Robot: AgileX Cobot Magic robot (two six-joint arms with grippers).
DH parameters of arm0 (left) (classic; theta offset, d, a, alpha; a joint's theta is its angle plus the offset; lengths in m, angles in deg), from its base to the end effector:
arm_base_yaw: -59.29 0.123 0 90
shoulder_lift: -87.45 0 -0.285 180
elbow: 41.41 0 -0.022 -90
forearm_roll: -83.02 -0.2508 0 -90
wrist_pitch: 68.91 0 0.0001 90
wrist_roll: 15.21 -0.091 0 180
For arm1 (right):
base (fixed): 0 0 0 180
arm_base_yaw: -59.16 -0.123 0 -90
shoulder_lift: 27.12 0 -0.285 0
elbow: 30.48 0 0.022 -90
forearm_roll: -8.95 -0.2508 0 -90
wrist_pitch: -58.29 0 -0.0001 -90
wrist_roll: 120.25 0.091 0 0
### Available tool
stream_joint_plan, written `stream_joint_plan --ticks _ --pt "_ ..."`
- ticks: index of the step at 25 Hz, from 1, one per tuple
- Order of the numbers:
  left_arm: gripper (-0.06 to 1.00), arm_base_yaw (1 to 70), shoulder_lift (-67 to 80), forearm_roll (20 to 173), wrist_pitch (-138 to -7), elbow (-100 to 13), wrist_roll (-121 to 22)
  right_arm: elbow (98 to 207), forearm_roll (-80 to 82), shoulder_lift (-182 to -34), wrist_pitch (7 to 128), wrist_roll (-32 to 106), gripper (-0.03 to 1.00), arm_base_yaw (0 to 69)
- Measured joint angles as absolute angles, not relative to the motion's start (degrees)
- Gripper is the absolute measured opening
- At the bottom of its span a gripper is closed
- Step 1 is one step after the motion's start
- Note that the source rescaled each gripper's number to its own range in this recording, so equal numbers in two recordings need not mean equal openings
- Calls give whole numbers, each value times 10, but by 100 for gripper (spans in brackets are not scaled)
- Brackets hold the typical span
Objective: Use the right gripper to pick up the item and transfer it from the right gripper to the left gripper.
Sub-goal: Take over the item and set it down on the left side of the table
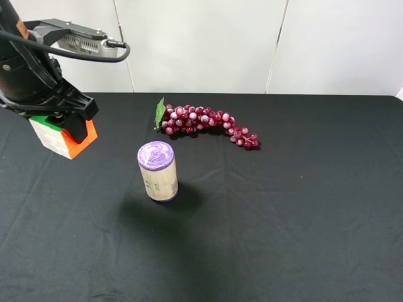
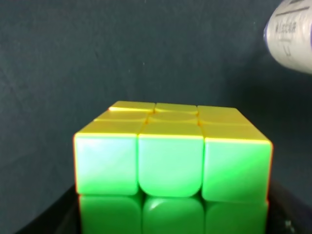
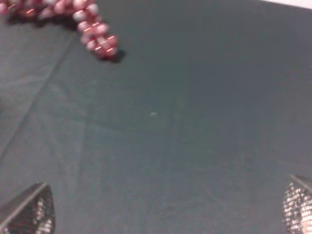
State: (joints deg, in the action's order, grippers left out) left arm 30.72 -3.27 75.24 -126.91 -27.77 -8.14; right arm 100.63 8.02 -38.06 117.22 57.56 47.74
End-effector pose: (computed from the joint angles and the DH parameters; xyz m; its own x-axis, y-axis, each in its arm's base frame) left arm 0.2506 -0.1246 0.2810 -0.8574 0.4091 -0.3122 0.4008 0.9114 0.0934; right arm 0.0053 0.0024 0.2783 -0.4651 -0.1244 -0.8765 -0.2239 0.9744 -0.0195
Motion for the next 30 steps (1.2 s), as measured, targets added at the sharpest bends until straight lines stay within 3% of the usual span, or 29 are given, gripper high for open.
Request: stream_joint_plan --ticks 5,18,30 --pt "0 316 -33 755 -1270 -278 -75 1006 80 -347 1172 576 100 521" --pt "0 424 -72 754 -1248 -286 -97 1006 78 -346 1172 576 100 526" --pt "0 428 -184 755 -1182 -298 -110 1006 78 -346 1172 576 100 526"
